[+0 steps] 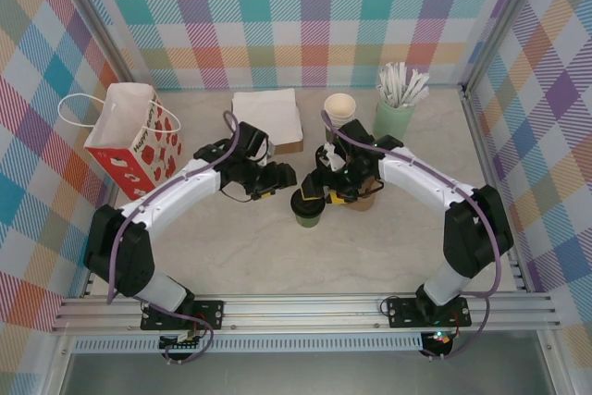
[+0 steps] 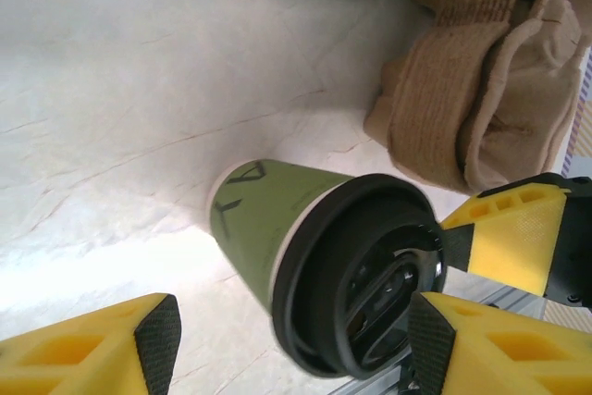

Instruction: Pack the takeout coffee

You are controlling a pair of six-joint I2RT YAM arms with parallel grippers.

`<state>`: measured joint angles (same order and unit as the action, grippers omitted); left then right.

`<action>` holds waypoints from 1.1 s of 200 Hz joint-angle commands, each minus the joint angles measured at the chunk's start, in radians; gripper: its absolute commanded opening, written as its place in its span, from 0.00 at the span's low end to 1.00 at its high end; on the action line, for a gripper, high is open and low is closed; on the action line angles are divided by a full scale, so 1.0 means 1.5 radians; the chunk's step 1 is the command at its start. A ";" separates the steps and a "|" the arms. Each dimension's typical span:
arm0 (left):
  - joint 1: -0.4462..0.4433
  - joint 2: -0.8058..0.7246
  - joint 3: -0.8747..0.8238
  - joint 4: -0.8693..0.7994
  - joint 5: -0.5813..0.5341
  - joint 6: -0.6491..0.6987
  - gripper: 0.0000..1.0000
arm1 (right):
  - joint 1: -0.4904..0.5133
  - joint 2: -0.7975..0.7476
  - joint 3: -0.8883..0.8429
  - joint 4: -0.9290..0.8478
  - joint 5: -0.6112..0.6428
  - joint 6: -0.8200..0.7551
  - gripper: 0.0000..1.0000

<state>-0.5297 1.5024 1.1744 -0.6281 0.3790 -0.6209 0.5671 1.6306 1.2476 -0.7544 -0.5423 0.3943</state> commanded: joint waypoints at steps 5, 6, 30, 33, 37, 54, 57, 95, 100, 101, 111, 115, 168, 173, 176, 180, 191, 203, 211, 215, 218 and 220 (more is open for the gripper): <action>0.019 -0.034 -0.031 -0.025 -0.009 -0.018 0.68 | 0.006 -0.006 -0.019 0.007 -0.059 0.000 0.83; 0.019 -0.035 -0.032 -0.025 -0.008 -0.018 0.68 | 0.006 -0.006 -0.020 0.007 -0.060 0.000 0.83; 0.026 -0.045 -0.041 -0.031 0.003 -0.017 0.68 | 0.016 -0.008 -0.023 -0.001 -0.072 -0.005 0.82; 0.026 -0.045 -0.041 -0.032 0.004 -0.017 0.68 | 0.018 -0.007 -0.023 -0.003 -0.075 -0.007 0.82; 0.027 -0.046 -0.041 -0.034 0.008 -0.015 0.68 | 0.020 -0.007 -0.024 -0.002 -0.079 -0.008 0.82; 0.026 -0.053 -0.050 -0.037 0.016 -0.016 0.68 | 0.034 -0.008 -0.028 0.005 -0.098 -0.008 0.82; 0.026 -0.054 -0.052 -0.037 0.018 -0.016 0.68 | 0.037 -0.007 -0.029 0.008 -0.102 -0.008 0.82; 0.026 -0.081 -0.091 -0.034 0.032 -0.028 0.67 | 0.054 -0.010 -0.028 -0.009 -0.078 -0.012 0.82; 0.026 -0.086 -0.098 -0.033 0.032 -0.030 0.67 | 0.051 -0.012 -0.028 -0.018 -0.065 -0.015 0.82; 0.026 -0.087 -0.099 -0.032 0.032 -0.031 0.67 | 0.051 -0.013 -0.028 -0.020 -0.064 -0.015 0.82; 0.026 -0.095 -0.109 -0.028 0.034 -0.036 0.66 | 0.046 -0.013 -0.026 -0.037 -0.049 -0.020 0.82; 0.026 -0.098 -0.112 -0.025 0.035 -0.040 0.66 | 0.045 -0.012 -0.025 -0.043 -0.046 -0.024 0.82; 0.026 -0.144 -0.130 -0.016 0.065 -0.049 0.68 | 0.006 -0.048 -0.007 -0.089 0.011 -0.053 0.82; 0.026 -0.151 -0.134 -0.010 0.072 -0.053 0.68 | 0.001 -0.049 -0.005 -0.090 0.012 -0.055 0.81; 0.024 -0.156 -0.138 -0.006 0.075 -0.056 0.68 | -0.001 -0.049 -0.002 -0.091 0.014 -0.056 0.81; 0.023 -0.163 -0.145 0.000 0.080 -0.060 0.68 | -0.003 -0.048 0.001 -0.093 0.019 -0.057 0.80; 0.018 -0.180 -0.160 0.017 0.092 -0.074 0.69 | -0.003 -0.039 0.014 -0.099 0.029 -0.062 0.78; 0.009 -0.195 -0.179 0.039 0.103 -0.091 0.70 | -0.003 -0.025 0.025 -0.097 0.030 -0.062 0.76; 0.001 -0.201 -0.190 0.057 0.110 -0.103 0.70 | -0.003 -0.017 0.032 -0.093 0.030 -0.058 0.74; -0.003 -0.202 -0.194 0.064 0.111 -0.108 0.71 | -0.003 -0.013 0.034 -0.090 0.030 -0.056 0.74; -0.006 -0.202 -0.198 0.069 0.112 -0.112 0.71 | -0.003 -0.010 0.036 -0.089 0.030 -0.056 0.74; -0.008 -0.202 -0.199 0.071 0.112 -0.113 0.71 | -0.003 -0.008 0.038 -0.087 0.032 -0.055 0.73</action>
<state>-0.5140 1.2263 0.9169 -0.5976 0.4931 -0.7311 0.5587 1.5894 1.2572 -0.8734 -0.5091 0.3275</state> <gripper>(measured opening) 0.704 0.747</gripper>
